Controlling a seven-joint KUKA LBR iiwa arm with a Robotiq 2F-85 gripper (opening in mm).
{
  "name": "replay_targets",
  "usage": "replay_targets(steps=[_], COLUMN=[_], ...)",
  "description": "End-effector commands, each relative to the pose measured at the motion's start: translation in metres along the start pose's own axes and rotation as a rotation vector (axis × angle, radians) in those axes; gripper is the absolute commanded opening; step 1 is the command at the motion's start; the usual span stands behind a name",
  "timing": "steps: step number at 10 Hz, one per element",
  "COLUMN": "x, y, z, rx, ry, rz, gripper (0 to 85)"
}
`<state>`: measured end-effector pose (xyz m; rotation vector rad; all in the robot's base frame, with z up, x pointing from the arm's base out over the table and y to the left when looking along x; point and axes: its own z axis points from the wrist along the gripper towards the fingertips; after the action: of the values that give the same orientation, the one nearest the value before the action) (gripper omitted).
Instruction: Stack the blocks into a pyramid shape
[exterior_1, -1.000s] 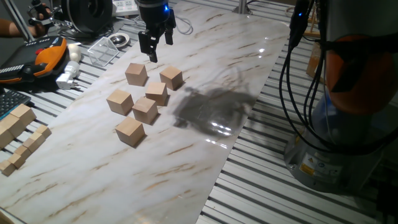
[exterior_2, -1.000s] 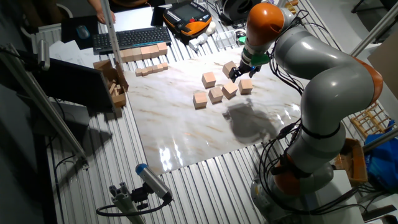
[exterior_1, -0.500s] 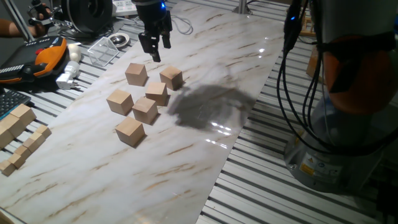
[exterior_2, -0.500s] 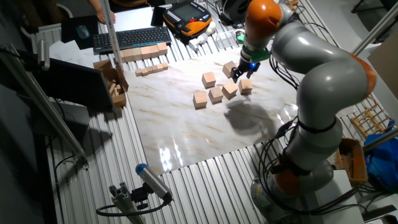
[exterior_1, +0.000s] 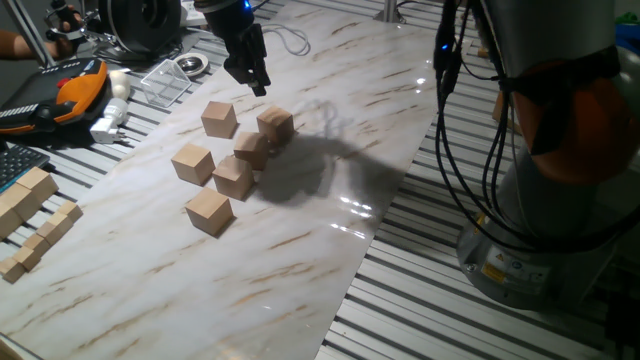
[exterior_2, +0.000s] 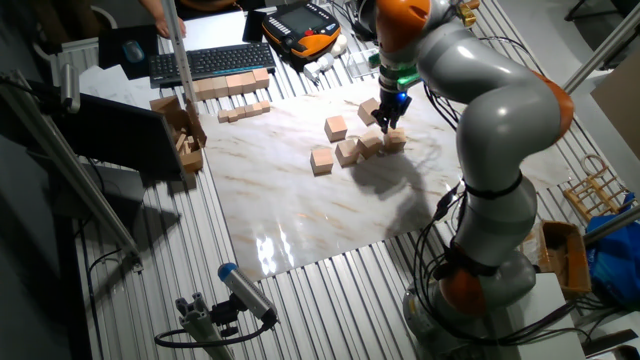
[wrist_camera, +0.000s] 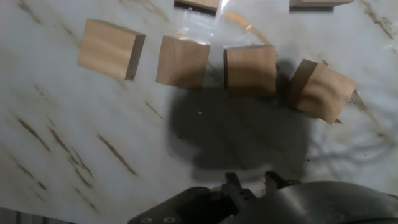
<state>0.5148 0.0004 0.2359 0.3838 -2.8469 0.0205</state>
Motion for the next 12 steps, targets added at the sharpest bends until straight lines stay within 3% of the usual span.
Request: replay_targets(steps=[1,5,12], x=[0.0000,0.0002,0.0002], y=[0.0000,-0.0001,0.0001], z=[0.0002,0.0003,0.0003], rx=[-0.001,0.001,0.001], ry=[-0.001,-0.026,-0.028], rz=[-0.001,0.026,0.035], gripper=[0.0,0.0,0.0])
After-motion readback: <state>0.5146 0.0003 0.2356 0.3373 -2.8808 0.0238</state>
